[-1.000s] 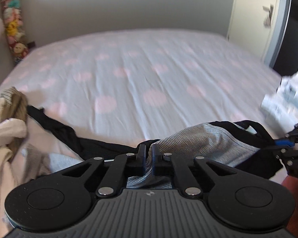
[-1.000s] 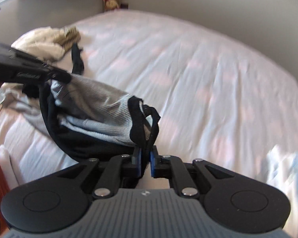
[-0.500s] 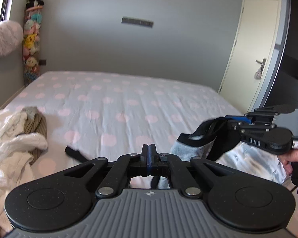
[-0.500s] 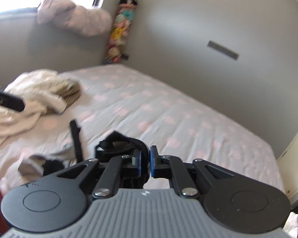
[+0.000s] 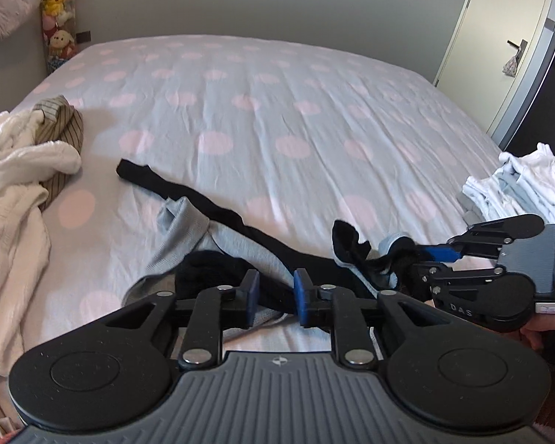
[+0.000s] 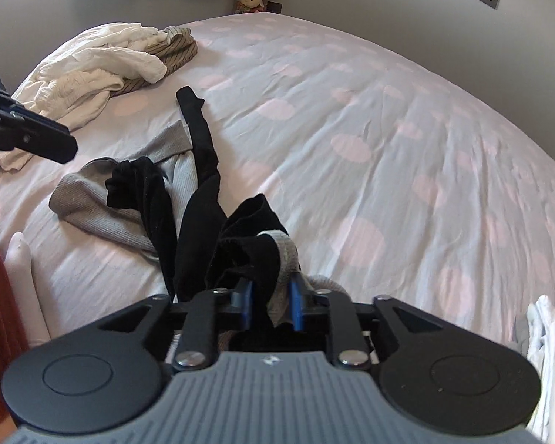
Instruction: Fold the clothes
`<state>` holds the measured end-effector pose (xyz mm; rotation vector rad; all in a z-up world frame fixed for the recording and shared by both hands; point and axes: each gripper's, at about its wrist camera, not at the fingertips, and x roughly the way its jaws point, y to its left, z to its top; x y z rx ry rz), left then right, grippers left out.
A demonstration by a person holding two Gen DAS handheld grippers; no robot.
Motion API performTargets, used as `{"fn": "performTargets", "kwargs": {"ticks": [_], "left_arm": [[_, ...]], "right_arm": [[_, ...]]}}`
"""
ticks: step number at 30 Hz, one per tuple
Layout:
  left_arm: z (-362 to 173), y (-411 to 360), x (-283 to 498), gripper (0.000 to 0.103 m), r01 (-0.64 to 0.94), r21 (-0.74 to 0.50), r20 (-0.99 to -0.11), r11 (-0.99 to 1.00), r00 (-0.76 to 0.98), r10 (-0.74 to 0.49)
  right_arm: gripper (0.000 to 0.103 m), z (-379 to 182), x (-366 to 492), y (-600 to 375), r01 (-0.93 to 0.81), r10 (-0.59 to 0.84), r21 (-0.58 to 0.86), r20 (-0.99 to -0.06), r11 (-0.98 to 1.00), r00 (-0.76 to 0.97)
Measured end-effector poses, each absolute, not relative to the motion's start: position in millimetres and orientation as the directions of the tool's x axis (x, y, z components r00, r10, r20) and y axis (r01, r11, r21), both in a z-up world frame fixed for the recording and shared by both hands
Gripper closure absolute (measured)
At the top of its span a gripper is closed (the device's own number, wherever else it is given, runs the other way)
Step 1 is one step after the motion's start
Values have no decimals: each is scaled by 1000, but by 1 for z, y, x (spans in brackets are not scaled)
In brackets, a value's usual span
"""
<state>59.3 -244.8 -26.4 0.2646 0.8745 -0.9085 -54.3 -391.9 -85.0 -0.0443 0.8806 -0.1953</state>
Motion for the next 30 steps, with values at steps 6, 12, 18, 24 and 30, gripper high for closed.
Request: {"fn": "performTargets", "kwargs": {"ticks": [6, 12, 18, 24, 30], "left_arm": [[-40, -258, 46, 77, 783, -157, -747, 602, 305, -590], [-54, -266, 40, 77, 819, -117, -738, 562, 307, -600], [-62, -267, 52, 77, 833, -127, -760, 539, 268, -592], [-71, -282, 58, 77, 871, -115, -780, 478, 219, -586], [-86, -307, 57, 77, 919, -72, -809, 387, 173, -561]], "right_arm": [[30, -95, -79, -399, 236, -249, -120, -713, 964, 655], [16, -98, -102, -415, 343, -268, -26, -678, 939, 684], [16, -97, -105, -426, 341, -223, 26, -708, 940, 670], [17, -88, -108, -425, 252, -208, -46, -713, 967, 669], [41, -83, -115, -423, 60, -200, -211, -739, 976, 643]]}}
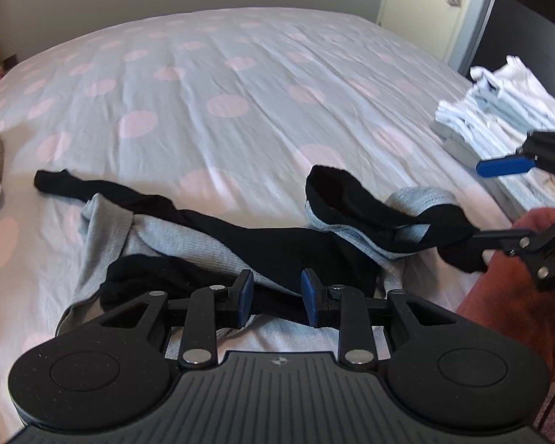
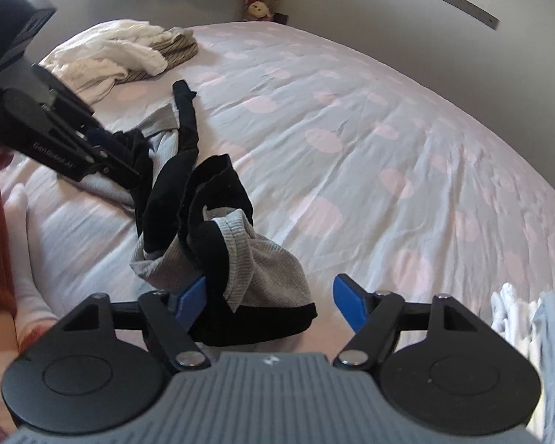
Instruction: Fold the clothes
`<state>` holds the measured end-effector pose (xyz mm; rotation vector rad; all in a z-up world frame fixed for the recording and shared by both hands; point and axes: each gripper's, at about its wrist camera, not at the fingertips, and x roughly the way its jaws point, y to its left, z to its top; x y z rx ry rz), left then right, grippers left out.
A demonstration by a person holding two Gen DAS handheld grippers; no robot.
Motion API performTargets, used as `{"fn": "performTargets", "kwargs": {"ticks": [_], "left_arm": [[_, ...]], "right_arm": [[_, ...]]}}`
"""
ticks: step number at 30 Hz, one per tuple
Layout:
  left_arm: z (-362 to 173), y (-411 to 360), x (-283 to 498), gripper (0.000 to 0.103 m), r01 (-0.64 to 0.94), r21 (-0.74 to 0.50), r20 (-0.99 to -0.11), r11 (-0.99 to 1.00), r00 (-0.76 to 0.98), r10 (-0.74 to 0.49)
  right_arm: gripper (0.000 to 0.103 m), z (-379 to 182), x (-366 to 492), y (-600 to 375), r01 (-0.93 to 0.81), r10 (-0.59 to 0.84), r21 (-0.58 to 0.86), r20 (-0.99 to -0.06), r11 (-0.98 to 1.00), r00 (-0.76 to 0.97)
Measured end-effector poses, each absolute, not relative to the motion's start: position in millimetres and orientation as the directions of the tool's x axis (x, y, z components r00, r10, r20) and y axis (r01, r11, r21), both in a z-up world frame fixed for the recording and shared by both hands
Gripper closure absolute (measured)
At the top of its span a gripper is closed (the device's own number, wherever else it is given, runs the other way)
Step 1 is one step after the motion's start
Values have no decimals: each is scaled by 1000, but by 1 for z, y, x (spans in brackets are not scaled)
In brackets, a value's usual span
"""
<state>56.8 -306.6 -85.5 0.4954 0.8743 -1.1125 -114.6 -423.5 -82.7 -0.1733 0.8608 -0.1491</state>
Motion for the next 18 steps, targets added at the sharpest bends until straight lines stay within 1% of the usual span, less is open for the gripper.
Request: {"fn": "performTargets", "kwargs": {"ticks": [1, 2, 5, 7, 10, 11, 12, 13, 18], "left_arm": [[-87, -310, 57, 77, 924, -66, -814, 376, 168, -556], [-89, -314, 58, 77, 929, -60, -819, 366, 164, -550], [-91, -323, 60, 77, 939, -46, -830, 342, 155, -535], [-93, -329, 60, 76, 946, -36, -834, 321, 149, -532], [-96, -340, 59, 70, 966, -4, -836, 259, 139, -530], [-97, -344, 58, 66, 973, 17, -839, 230, 139, -526], [-98, -348, 57, 64, 979, 38, -841, 200, 139, -522], [-100, -352, 57, 64, 984, 59, -844, 166, 138, -518], [-111, -376, 56, 64, 992, 129, -858, 3, 113, -501]], "right_arm": [[45, -82, -116, -424, 30, -197, -231, -745, 972, 637], [46, -82, -117, -424, -5, -194, -255, -750, 967, 633], [48, -83, -123, -422, -124, -180, -330, -749, 936, 637], [48, -83, -124, -425, -179, -165, -349, -760, 920, 628], [44, -84, -121, -434, -223, -136, -313, -808, 923, 573], [42, -85, -120, -436, -234, -121, -296, -821, 926, 558], [36, -85, -119, -438, -244, -112, -287, -828, 926, 550], [34, -85, -118, -440, -253, -108, -286, -832, 924, 545], [34, -98, -108, -441, -341, -134, -352, -841, 872, 525]]}}
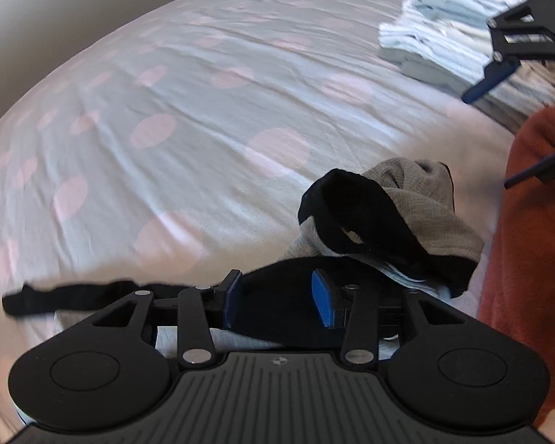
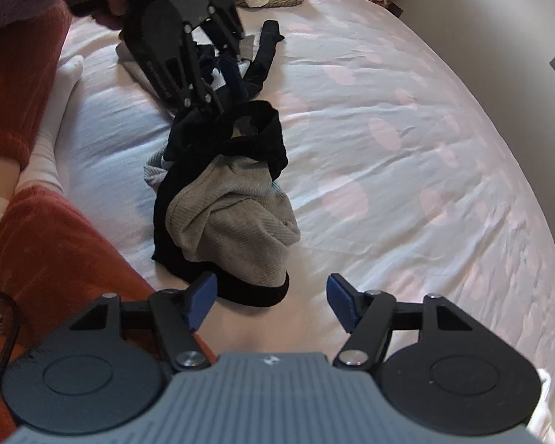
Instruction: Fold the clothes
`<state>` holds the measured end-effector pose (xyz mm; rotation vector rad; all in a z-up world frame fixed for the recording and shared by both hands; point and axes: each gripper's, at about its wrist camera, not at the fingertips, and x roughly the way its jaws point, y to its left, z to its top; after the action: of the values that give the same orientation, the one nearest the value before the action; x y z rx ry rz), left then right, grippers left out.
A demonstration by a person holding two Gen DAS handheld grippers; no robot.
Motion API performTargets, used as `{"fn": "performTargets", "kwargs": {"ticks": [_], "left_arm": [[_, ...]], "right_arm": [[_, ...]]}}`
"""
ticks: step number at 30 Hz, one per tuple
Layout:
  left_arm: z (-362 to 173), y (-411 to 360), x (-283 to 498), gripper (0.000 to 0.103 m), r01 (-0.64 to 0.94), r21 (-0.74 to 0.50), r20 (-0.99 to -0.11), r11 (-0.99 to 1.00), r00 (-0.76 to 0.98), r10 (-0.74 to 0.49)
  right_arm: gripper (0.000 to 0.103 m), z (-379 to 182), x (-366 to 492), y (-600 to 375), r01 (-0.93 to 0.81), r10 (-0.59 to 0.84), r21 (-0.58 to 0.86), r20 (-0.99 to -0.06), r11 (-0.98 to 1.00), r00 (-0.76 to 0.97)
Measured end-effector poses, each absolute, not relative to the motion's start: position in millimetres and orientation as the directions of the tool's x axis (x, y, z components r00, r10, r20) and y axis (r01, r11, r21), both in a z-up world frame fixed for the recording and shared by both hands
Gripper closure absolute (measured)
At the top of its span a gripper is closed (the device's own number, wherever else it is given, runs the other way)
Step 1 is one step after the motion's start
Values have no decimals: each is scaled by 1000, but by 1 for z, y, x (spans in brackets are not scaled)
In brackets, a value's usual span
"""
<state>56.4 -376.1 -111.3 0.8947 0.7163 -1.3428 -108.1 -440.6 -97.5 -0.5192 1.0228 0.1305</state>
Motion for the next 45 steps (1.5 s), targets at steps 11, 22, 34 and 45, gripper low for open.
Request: {"fn": "performTargets", "kwargs": {"ticks": [11, 22, 34, 45], "left_arm": [[-135, -429, 47, 60, 950, 154, -864, -271, -4, -503], [-143, -450, 40, 76, 967, -77, -836, -241, -195, -514], [-97, -412, 8, 103, 977, -2, -776, -213, -136, -615], [33, -341, 32, 103, 991, 103, -576, 85, 129, -807]], "right_arm": [[38, -134, -76, -451, -420, -24, -226, -900, 879, 435], [89, -148, -72, -467, -261, -12, -146, -890, 954, 456], [91, -89, -97, -453, -99, -37, -132, -762, 986, 646], [93, 31, -115, -412, 39, -186, -278, -525, 960, 830]]}}
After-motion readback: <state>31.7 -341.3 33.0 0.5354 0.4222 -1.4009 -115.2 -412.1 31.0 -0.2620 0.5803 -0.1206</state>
